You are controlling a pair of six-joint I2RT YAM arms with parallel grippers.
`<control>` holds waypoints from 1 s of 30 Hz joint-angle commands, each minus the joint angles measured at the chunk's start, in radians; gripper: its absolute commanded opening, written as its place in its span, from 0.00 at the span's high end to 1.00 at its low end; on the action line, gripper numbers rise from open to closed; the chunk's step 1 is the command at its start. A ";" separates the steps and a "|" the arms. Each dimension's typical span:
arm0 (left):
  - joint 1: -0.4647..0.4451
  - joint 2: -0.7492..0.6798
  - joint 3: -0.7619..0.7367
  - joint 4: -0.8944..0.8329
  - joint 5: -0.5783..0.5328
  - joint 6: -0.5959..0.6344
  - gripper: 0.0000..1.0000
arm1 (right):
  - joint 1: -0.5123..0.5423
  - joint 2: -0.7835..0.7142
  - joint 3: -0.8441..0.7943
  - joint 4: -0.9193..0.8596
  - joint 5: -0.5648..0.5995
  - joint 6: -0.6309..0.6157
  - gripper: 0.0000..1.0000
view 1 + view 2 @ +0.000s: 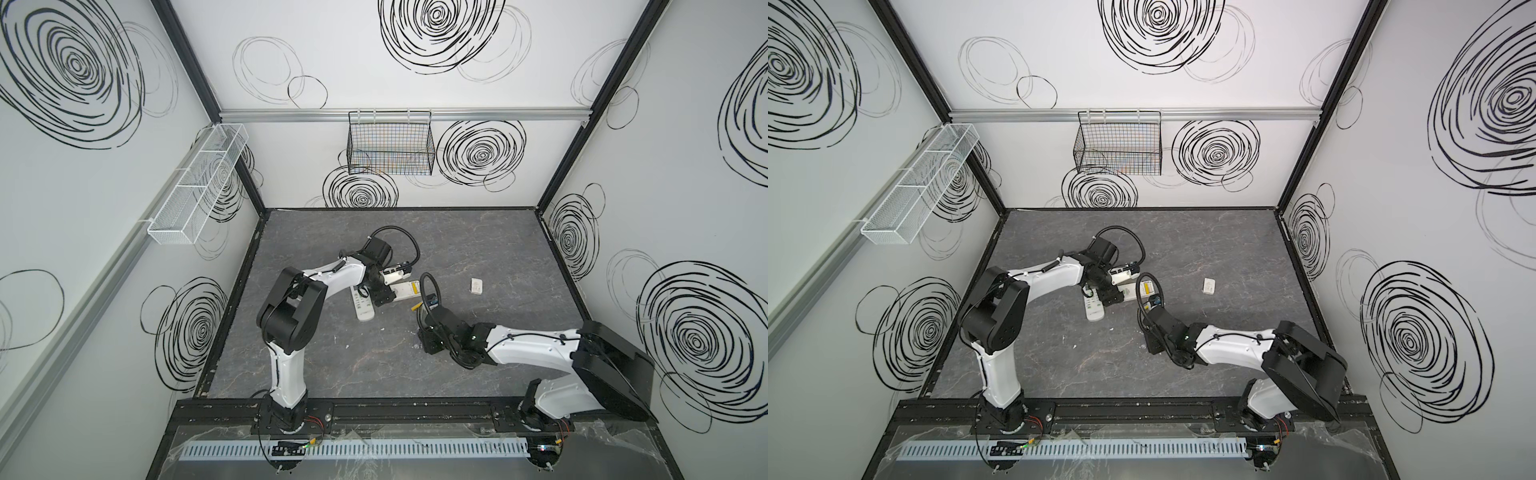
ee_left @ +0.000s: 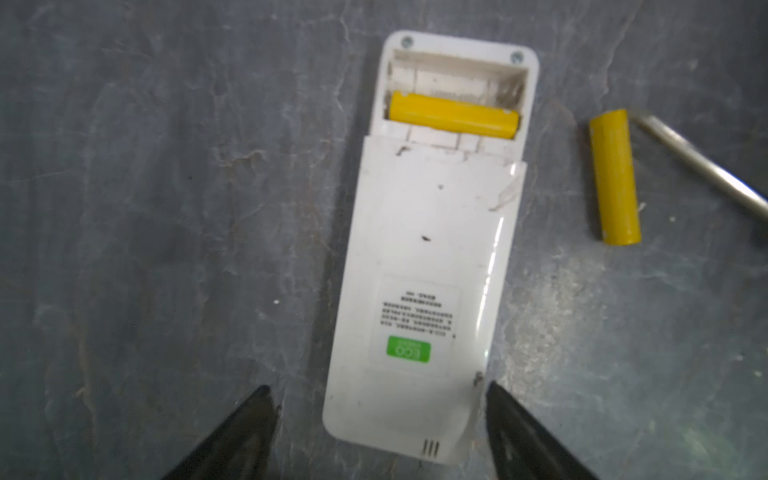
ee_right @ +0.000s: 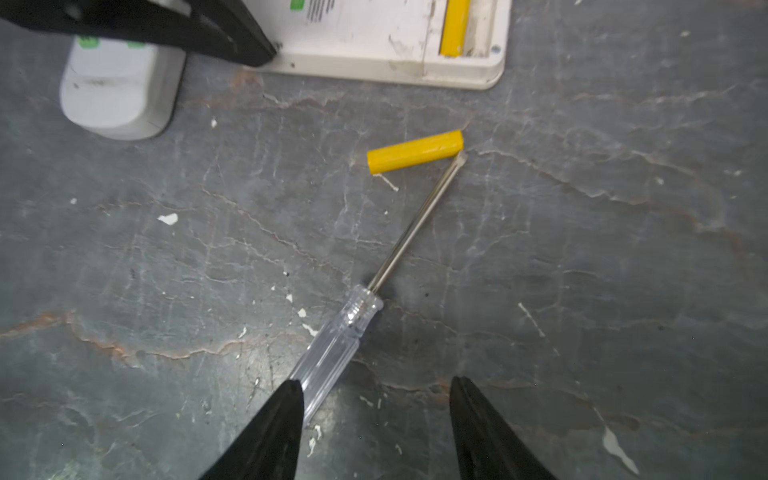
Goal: Unload the batteries from the remote control
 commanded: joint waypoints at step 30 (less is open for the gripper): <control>0.029 -0.500 -0.311 0.335 0.608 -0.579 0.06 | -0.296 -0.387 -0.104 -0.067 -0.204 -0.145 0.90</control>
